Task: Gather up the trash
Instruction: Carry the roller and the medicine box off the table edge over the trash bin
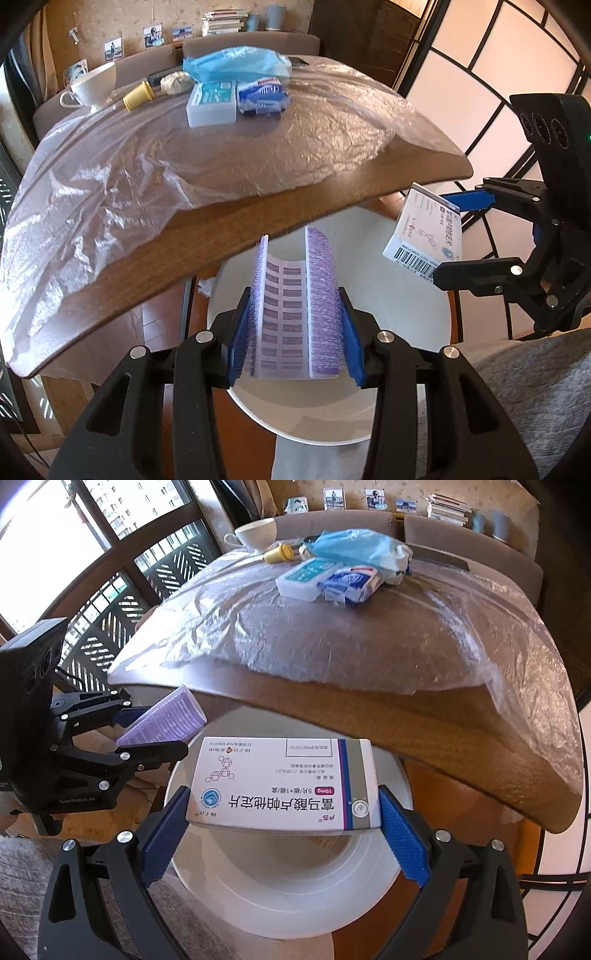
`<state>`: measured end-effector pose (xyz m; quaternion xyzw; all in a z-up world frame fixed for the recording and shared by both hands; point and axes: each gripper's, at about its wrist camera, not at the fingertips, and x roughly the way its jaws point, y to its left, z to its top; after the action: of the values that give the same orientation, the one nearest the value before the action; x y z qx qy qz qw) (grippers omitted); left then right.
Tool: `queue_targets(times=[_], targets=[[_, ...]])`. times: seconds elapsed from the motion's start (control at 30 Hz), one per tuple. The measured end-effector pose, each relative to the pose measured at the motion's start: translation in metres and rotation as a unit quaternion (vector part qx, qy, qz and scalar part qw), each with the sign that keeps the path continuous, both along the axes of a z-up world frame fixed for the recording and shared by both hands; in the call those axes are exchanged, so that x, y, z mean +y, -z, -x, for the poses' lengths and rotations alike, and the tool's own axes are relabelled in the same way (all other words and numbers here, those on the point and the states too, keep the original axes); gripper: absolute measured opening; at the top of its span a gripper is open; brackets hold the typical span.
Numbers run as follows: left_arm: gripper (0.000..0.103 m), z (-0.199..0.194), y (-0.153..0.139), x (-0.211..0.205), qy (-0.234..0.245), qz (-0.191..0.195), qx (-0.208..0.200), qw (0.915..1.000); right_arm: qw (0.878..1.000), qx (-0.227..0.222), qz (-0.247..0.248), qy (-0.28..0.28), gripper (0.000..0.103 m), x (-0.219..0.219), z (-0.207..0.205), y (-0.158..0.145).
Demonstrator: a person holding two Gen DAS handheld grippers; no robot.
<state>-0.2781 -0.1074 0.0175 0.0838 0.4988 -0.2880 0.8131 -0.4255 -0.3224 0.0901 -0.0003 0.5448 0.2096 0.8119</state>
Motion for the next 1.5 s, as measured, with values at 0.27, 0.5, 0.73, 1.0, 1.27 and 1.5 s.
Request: queue_targets(times=[0.27, 0.5, 0.73, 1.0, 1.27, 1.5], targets=[[0.045, 0.001, 0.024, -0.003, 0.003, -0.019, 0.016, 0.9997, 1.000, 0.022, 0.019, -0.007, 0.094, -0.002, 0.002, 0.029], [0.045, -0.002, 0.048, -0.007, 0.007, -0.037, 0.032, 0.9988, 0.998, 0.041, 0.034, -0.019, 0.094, -0.002, 0.002, 0.057], [0.045, -0.007, 0.066, -0.013, 0.010, -0.052, 0.043, 0.9977, 0.997, 0.051, 0.044, -0.025, 0.094, 0.001, -0.002, 0.074], [0.045, -0.012, 0.080, -0.016, 0.010, -0.061, 0.050, 0.9968, 0.996, 0.061, 0.053, -0.023, 0.094, 0.004, -0.006, 0.090], [0.045, -0.016, 0.087, -0.022, 0.013, -0.070, 0.052, 0.9961, 0.996, 0.067, 0.062, -0.022, 0.094, 0.000, -0.010, 0.098], [0.045, -0.016, 0.092, -0.030, 0.020, -0.076, 0.051, 0.9956, 0.995, 0.063, 0.070, -0.022, 0.094, 0.002, -0.010, 0.101]])
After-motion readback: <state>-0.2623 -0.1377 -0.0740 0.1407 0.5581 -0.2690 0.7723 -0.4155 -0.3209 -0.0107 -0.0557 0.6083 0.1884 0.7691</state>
